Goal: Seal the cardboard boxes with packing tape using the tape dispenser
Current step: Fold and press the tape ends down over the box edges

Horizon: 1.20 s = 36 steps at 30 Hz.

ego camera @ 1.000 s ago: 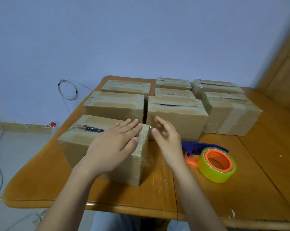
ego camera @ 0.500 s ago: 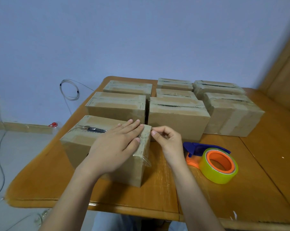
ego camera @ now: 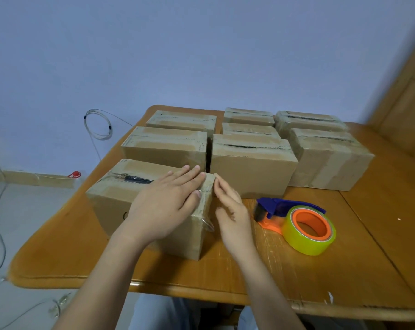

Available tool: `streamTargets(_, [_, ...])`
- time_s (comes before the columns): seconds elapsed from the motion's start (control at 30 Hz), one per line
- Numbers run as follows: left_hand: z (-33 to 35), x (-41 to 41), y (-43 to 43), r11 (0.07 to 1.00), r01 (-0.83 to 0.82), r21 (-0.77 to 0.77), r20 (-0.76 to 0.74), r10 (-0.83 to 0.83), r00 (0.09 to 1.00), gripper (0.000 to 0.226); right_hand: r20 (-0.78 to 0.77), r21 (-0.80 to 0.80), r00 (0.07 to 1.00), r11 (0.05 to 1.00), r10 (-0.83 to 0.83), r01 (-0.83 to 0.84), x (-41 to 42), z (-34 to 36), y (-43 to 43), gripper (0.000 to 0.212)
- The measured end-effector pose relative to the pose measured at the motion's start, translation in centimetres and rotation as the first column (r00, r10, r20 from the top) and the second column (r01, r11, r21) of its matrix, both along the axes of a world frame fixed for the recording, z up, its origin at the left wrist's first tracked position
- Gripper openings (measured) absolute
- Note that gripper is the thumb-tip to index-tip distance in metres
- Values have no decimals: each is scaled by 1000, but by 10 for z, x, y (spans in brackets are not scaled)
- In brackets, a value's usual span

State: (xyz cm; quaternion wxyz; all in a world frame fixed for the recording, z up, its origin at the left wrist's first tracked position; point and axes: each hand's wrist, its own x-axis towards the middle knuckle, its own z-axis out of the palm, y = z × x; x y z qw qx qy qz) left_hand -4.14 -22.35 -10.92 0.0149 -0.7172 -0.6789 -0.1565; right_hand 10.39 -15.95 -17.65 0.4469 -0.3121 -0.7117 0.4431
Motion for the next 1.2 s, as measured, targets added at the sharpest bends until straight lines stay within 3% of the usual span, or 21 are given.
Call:
streamTargets(0.1, [0,1,1,1000,-16,8,-2,16,1000,84,60,-86,995,994,76,-71,11,1,-2,68])
streamTargets(0.2, [0,0,2,1000,-18,4,12,18,1000,84,115,-92,993,996,18,-8,23,2,-9,59])
streamTargets(0.27, [0,-1,2,1000,-18,-1,16,18,1000,84,75,-57,996,997,-57,61,28,2,-18,47])
streamTargets(0.43, [-1,-1,0,1000,-16,5,26,16,1000,84,-28,109,997,991,-69,72,26,2,-47,30])
streamTargets(0.73, [0,-1,0,1000,-18,6,36,18,999,66,-24,287,969,926,-247,244,10,-4,-59,23])
streamTargets(0.97, [-2,-2,-1,1000,-8,19,42,7,999,66,-69,252,950,916,-304,312,3,-3,-58,22])
streamTargets(1.1, [-2,-2,-1,1000,-1,25,36,0,999,66,-102,178,961,946,-257,272,4,2,-54,5])
streamTargets(1.2, [-3,-3,-1,1000,2,23,26,-2,1000,67,-109,146,968,960,-225,240,6,5,-49,13])
